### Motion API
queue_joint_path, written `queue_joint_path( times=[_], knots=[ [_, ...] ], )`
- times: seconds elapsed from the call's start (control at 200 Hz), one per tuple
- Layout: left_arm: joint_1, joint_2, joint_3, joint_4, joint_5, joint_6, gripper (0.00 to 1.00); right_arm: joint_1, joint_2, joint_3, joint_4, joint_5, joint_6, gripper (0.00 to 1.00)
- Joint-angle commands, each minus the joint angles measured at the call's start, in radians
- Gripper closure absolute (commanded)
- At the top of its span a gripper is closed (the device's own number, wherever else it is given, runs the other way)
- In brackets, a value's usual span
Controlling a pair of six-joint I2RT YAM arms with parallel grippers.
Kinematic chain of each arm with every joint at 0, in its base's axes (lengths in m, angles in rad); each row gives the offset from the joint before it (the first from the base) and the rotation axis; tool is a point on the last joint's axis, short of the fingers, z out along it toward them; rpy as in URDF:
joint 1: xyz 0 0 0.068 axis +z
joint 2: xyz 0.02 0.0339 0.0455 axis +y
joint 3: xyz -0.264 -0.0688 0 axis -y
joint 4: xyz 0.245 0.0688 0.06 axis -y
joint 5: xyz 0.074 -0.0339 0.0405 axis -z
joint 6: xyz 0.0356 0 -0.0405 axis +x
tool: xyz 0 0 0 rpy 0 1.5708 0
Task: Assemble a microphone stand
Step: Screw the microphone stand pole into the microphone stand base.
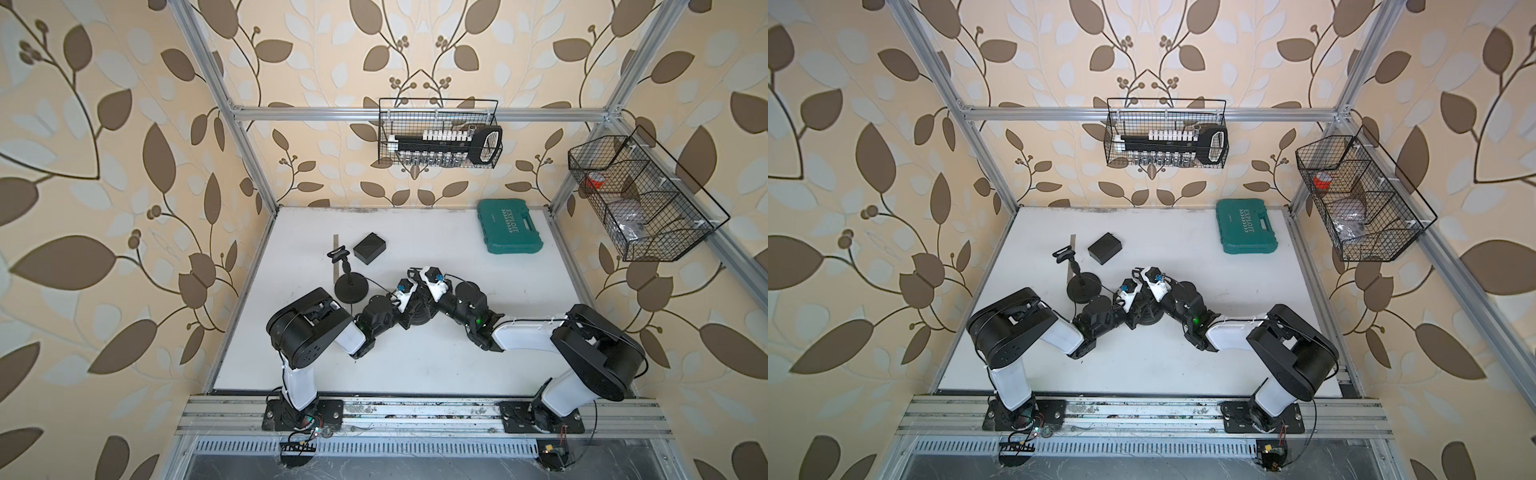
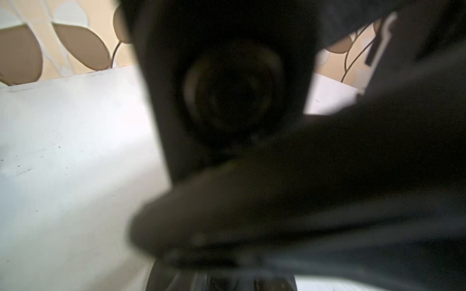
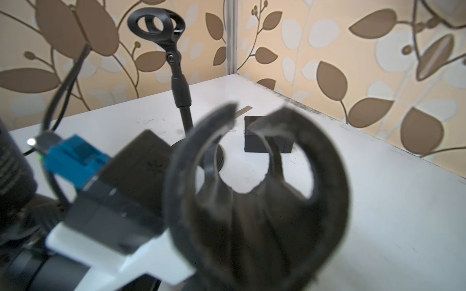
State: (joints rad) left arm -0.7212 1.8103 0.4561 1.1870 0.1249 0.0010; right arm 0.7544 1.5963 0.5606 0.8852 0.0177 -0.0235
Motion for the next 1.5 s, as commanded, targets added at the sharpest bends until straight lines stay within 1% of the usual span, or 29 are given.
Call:
queue_joint_path(
  times=[0.0, 0.07, 0.175, 0.26, 0.315, 0.335, 0.385, 0.47, 0.49, 0.545, 0.595, 0.64, 0.69, 0.735, 0.795, 0.905, 1.05, 1.12, 1.335, 1.439, 1.494],
  knots=[
    [-0.012, -0.089, 0.013, -0.049, 0.015, 0.04, 0.71, 0.071, 0.035, -0.04, -0.13, 0.305, 0.064, 1.0],
    [-0.012, -0.113, 0.024, -0.08, 0.012, 0.045, 0.74, 0.106, 0.043, -0.042, -0.126, 0.371, 0.1, 1.0],
    [-0.012, -0.117, 0.031, -0.081, 0.019, 0.045, 0.79, 0.144, 0.057, -0.053, -0.096, 0.433, 0.141, 1.0],
    [-0.012, -0.107, 0.032, -0.079, 0.02, 0.045, 0.86, 0.146, 0.07, -0.055, -0.079, 0.412, 0.149, 1.0],
    [-0.012, -0.096, 0.031, -0.076, 0.016, 0.048, 0.9, 0.144, 0.069, -0.057, -0.07, 0.374, 0.137, 1.0],
    [-0.012, -0.091, 0.031, -0.076, 0.015, 0.049, 0.91, 0.139, 0.066, -0.06, -0.068, 0.352, 0.129, 0.98],
    [-0.012, -0.077, 0.029, -0.071, 0.011, 0.054, 0.93, 0.116, 0.05, -0.066, -0.066, 0.273, 0.118, 0.84],
    [-0.012, -0.048, 0.027, -0.065, 0.013, 0.06, 0.95, 0.043, 0.005, -0.087, -0.061, 0.086, 0.091, 0.58],
    [-0.012, -0.041, 0.026, -0.063, 0.013, 0.062, 0.96, 0.029, -0.007, -0.093, -0.063, 0.047, 0.081, 0.54],
    [-0.012, -0.022, 0.023, -0.049, 0.014, 0.065, 0.96, -0.012, -0.044, -0.102, -0.078, -0.053, 0.044, 0.48],
    [-0.012, -0.007, 0.02, -0.037, 0.017, 0.065, 0.97, -0.045, -0.077, -0.109, -0.096, -0.159, 0.018, 0.45],
    [-0.012, 0.001, 0.02, -0.035, 0.021, 0.065, 0.97, -0.106, -0.103, -0.114, -0.11, -0.266, 0.006, 0.42],
    [-0.012, 0.006, 0.019, -0.035, 0.025, 0.064, 0.97, -0.162, -0.123, -0.114, -0.123, -0.385, 0.001, 0.41],
    [-0.012, 0.009, 0.019, -0.033, 0.028, 0.064, 0.97, -0.206, -0.137, -0.109, -0.135, -0.462, -0.006, 0.41],
    [-0.012, 0.012, 0.018, -0.033, 0.03, 0.063, 0.97, -0.249, -0.148, -0.096, -0.162, -0.542, -0.027, 0.41],
    [-0.012, 0.022, 0.016, -0.03, 0.032, 0.058, 0.96, -0.286, -0.152, -0.054, -0.217, -0.612, -0.067, 0.41],
    [-0.012, 0.045, 0.018, -0.014, 0.041, 0.051, 0.95, -0.288, -0.136, 0.001, -0.239, -0.622, -0.078, 0.4],
    [-0.012, 0.052, 0.019, -0.009, 0.045, 0.048, 0.93, -0.276, -0.121, 0.019, -0.235, -0.602, -0.073, 0.4],
    [-0.012, 0.052, 0.027, -0.013, 0.052, 0.045, 0.92, -0.208, -0.082, 0.048, -0.217, -0.458, -0.081, 0.41],
    [-0.012, 0.052, 0.026, -0.013, 0.059, 0.043, 0.92, -0.176, -0.069, 0.066, -0.228, -0.351, -0.081, 0.45],
    [-0.012, 0.052, 0.027, -0.013, 0.058, 0.043, 0.92, -0.166, -0.062, 0.066, -0.224, -0.316, -0.08, 0.47]
  ],
)
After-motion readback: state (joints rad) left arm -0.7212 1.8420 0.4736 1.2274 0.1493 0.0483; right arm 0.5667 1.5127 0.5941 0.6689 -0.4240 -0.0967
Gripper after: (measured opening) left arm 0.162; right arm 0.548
